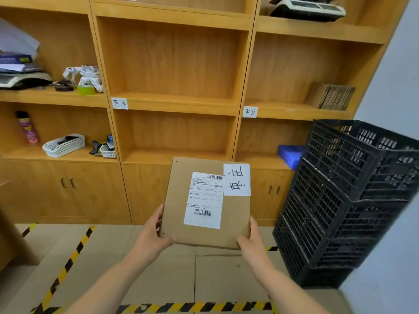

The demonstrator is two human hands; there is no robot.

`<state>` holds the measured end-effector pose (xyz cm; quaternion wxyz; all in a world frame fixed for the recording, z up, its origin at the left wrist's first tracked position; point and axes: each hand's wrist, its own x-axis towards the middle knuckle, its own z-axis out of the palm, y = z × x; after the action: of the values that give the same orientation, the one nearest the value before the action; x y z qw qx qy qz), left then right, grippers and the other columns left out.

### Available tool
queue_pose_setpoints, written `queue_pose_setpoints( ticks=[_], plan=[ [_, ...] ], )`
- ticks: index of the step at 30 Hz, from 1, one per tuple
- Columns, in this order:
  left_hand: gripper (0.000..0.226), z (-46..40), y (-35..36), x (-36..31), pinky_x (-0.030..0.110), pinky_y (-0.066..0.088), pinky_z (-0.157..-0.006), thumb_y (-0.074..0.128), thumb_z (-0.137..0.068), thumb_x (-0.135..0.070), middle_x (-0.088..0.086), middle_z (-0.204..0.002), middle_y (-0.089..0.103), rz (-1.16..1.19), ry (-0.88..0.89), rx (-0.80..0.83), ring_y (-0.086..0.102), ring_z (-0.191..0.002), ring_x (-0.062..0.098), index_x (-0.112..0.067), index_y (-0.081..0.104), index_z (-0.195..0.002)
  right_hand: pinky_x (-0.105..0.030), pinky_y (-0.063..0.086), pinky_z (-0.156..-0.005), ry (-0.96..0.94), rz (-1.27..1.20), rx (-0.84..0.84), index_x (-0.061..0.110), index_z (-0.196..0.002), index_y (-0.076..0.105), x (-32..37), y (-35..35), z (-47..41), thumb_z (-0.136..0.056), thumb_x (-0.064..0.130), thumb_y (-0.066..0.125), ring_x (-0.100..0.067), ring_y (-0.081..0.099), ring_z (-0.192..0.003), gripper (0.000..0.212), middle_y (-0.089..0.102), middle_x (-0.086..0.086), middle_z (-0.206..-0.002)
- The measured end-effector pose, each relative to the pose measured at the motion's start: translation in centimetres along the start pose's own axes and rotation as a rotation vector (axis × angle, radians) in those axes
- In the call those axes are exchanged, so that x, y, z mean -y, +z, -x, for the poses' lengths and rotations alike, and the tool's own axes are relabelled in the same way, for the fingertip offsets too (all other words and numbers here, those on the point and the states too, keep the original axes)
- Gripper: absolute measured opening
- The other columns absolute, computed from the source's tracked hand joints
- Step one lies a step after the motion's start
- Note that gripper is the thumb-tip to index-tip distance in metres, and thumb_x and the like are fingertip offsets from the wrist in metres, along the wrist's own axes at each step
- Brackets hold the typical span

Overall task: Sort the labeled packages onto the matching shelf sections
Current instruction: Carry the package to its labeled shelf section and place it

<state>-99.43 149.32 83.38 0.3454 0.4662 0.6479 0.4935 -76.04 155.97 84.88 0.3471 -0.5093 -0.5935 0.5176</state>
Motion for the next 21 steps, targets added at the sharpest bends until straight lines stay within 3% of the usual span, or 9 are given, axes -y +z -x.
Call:
queue_pose_setpoints(
  ticks=[3,7,11,15,21],
  plan=[
    [0.089,-4.3,3.0,-1.2,0.009,0.050,-0.069,0.069,-0.070,0.009,-0.016,-0.121,0.054,0.023,0.034,-0.025,0.054,-0.112,0.010,-0.028,0.030,-0.141,-0.032,0.035,-0.108,-0.010,0.017,0.022,0.025,-0.147,0.018,0.1,-3.3,-4.7,-0.092,0.006,0.048,-0.011,0.042,-0.121,0.066,0.044,0.008,-0.137],
    [0.092,-9.6,7.2,-2.3,0.009,0.051,-0.068,0.071,-0.069,0.008,-0.022,-0.114,0.052,0.013,0.047,-0.057,0.053,-0.104,0.001,-0.026,0.027,-0.143,-0.040,0.034,-0.113,-0.061,0.076,0.037,0.027,-0.147,0.019,0.1,-7.5,-10.7,-0.088,0.000,0.050,-0.013,0.043,-0.127,0.072,0.045,0.005,-0.141],
    [0.091,-14.5,10.6,-2.8,0.009,0.051,-0.069,0.072,-0.068,0.007,-0.022,-0.114,0.053,-0.003,0.048,-0.057,0.054,-0.104,-0.001,-0.024,0.029,-0.142,-0.036,0.036,-0.110,-0.062,0.091,0.028,0.028,-0.146,0.020,-0.1,-10.7,-15.4,-0.087,-0.002,0.049,-0.013,0.045,-0.122,0.072,0.047,0.008,-0.132],
    [0.094,-19.0,13.3,-3.3,0.015,0.049,-0.076,0.074,-0.067,0.004,-0.021,-0.115,0.052,-0.034,0.049,-0.040,0.054,-0.110,0.010,-0.024,0.027,-0.143,-0.040,0.036,-0.110,-0.059,0.089,-0.008,0.027,-0.146,0.020,-0.5,-13.0,-19.5,-0.086,-0.002,0.049,-0.013,0.044,-0.122,0.073,0.047,0.008,-0.131],
    [0.091,-26.6,17.1,-3.9,0.011,0.050,-0.069,0.071,-0.068,0.007,-0.029,-0.112,0.048,0.000,0.071,0.005,0.054,-0.106,0.005,-0.030,0.030,-0.139,-0.026,0.036,-0.097,-0.068,0.103,-0.067,0.028,-0.145,0.021,-0.5,-16.0,-25.9,-0.087,-0.004,0.045,-0.010,0.045,-0.114,0.071,0.047,0.013,-0.122]
  ],
)
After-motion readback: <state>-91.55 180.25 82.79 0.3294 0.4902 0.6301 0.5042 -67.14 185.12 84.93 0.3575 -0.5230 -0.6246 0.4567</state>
